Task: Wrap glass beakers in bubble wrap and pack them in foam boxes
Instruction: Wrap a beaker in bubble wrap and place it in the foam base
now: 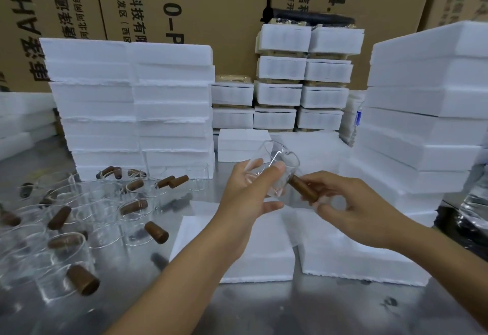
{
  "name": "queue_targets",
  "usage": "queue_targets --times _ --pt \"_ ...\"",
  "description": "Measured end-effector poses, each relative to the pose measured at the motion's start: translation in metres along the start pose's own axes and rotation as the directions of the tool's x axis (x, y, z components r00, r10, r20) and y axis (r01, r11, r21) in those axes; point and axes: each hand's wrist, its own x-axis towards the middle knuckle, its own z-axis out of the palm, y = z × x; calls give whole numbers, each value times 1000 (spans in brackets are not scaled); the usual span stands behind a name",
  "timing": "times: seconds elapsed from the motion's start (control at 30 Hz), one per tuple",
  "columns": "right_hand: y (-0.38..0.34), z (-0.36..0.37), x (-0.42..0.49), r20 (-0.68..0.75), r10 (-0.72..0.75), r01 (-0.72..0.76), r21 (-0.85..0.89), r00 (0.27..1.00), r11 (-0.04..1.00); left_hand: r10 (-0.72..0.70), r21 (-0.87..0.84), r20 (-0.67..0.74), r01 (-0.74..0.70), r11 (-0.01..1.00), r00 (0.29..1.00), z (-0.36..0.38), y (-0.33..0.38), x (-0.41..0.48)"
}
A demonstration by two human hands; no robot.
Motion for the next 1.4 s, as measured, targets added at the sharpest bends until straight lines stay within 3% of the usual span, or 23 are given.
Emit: queue_targets --times 0.2,0.3,0.37,0.47,0.63,0.73,0.8,1.0,1.13,1.4 --pt "11 -2 1 12 66 -66 93 998 993 -23 166 120 2 986 993 14 -11 14" --pt "22 -7 1 -57 129 -126 44 990 991 -16 389 245 -83 917 969 15 -13 21" --pt "33 -10 0 -142 184 -180 40 973 983 -83 640 331 -159 752 940 12 -15 24" --pt "46 -10 -1 -260 286 -272 89 922 958 -147 849 302 -195 492 942 8 -26 32" --pt "48 0 1 -322 504 -343 443 801 828 -125 937 232 -187 295 965 22 -43 44" --pt "41 2 3 -266 584 -342 600 767 723 -163 985 173 -168 48 971 38 -52 49" --pt "39 2 3 -247 601 -340 638 760 691 -136 986 159 -164 -23 978 45 -58 53" --pt "36 -3 -1 -236 620 -335 673 749 660 48 989 145 -147 27 988 46 -59 58" --pt "33 3 -1 -226 644 -341 697 731 631 -6 988 83 -82 129 997 44 -52 61" --pt "28 17 3 -166 660 -326 766 733 554 -85 984 56 -40 171 995 35 -48 53"
